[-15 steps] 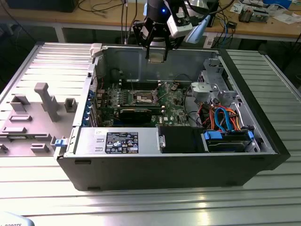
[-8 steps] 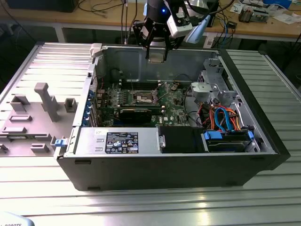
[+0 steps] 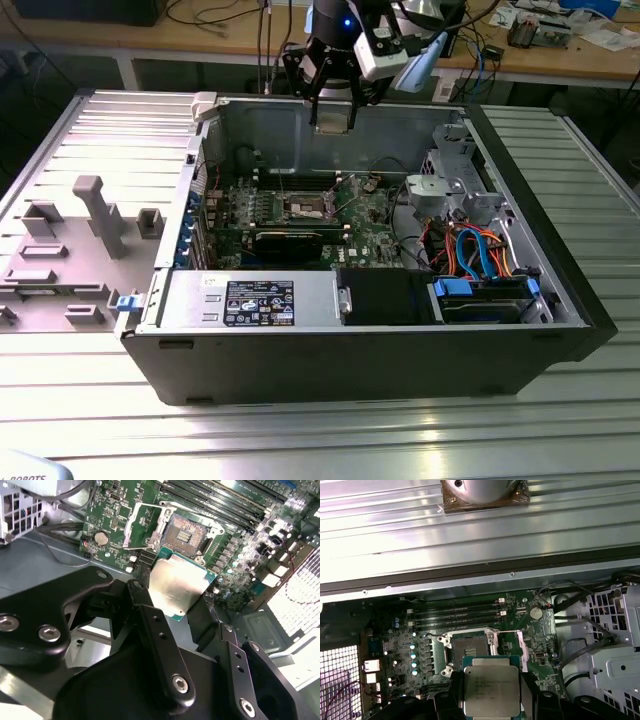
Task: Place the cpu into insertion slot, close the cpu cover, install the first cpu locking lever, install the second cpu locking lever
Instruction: 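Place the cpu into insertion slot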
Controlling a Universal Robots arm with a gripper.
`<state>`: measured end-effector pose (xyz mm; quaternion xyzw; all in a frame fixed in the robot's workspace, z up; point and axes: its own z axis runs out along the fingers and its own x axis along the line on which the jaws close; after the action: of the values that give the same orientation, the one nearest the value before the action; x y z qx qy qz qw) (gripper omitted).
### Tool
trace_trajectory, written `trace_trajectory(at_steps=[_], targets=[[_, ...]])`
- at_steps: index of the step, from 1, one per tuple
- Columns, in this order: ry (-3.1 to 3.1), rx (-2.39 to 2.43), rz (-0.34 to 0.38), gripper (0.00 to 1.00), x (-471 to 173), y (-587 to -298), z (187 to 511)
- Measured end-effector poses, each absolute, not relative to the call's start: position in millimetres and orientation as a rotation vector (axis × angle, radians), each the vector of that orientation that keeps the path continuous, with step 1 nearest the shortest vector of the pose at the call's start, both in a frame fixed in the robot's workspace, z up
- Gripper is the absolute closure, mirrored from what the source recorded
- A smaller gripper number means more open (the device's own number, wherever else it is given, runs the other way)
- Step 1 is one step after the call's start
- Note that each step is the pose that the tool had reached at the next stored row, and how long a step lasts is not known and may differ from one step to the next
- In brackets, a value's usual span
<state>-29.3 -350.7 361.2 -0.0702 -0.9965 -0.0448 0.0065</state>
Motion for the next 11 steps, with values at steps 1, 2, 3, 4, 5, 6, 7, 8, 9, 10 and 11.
trace_trajectory(at_steps=[1,2,3,4,5,6,7,8,9,10,11], targets=[[-3.116,-0.249,-0.14,0.46,-29.3,-350.7,360.9],[-3.116,-0.265,-0.141,0.46,-29.3,-350.6,360.7],[-3.115,-0.275,-0.14,0.46,-29.3,-350.6,360.6],[-3.115,-0.279,-0.14,0.46,-29.3,-350.6,360.6],[-3.115,-0.282,-0.14,0.46,-29.3,-350.6,360.6],[-3.114,-0.283,-0.14,0.46,-29.3,-350.6,360.6],[-3.114,-0.283,-0.14,0.46,-29.3,-350.6,360.6],[-3.114,-0.283,-0.14,0.46,-29.3,-350.6,360.6],[-3.114,-0.284,-0.141,0.46,-29.3,-350.6,360.5],[-3.114,-0.284,-0.14,0.46,-29.3,-350.6,360.6],[-3.114,-0.284,-0.141,0.46,-29.3,-350.6,360.6]])
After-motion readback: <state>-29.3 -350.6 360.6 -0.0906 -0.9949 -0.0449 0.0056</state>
